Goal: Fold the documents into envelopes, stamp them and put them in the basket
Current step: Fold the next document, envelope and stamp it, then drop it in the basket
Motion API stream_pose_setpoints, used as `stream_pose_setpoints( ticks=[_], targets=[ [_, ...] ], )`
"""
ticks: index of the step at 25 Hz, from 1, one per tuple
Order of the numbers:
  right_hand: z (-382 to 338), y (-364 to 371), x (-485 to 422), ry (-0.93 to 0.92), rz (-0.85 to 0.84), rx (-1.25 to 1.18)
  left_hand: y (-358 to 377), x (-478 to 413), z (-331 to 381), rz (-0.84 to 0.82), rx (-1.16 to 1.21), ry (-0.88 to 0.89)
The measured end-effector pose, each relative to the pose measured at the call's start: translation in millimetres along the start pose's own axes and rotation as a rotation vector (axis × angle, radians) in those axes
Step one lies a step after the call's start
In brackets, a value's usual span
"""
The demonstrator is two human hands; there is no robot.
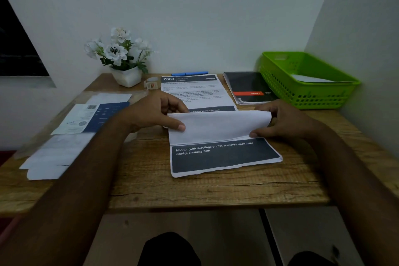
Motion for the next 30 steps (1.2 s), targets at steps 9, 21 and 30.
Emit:
stream_pose_setpoints(
  ticks=[9,21,30],
  targets=[
    [-14.7,14.9,1.8,-0.034,-0.203,0.032,19.8,4.1,-3.1,-0.368,0.021,-0.086],
    [-7.0,26.1,30.6,0.073,-0.113,0.065,37.7,12.0,-3.8,-0.65,-0.131,-0.233],
    [-31.4,28.8,46.8,0.002,0.215,0.023,60.2,20.3,27.9,-0.048,-0.399,-0.087]
  ],
)
Point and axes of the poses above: each hand's wrist, its own x-axis away from the middle knuckle, its own y-axis out of the palm, z = x × y, the point moved 6 cm from there along -x, towards the middle knuckle, and after that the axes turned 13 degrees about -z, right-handed, at the moved point
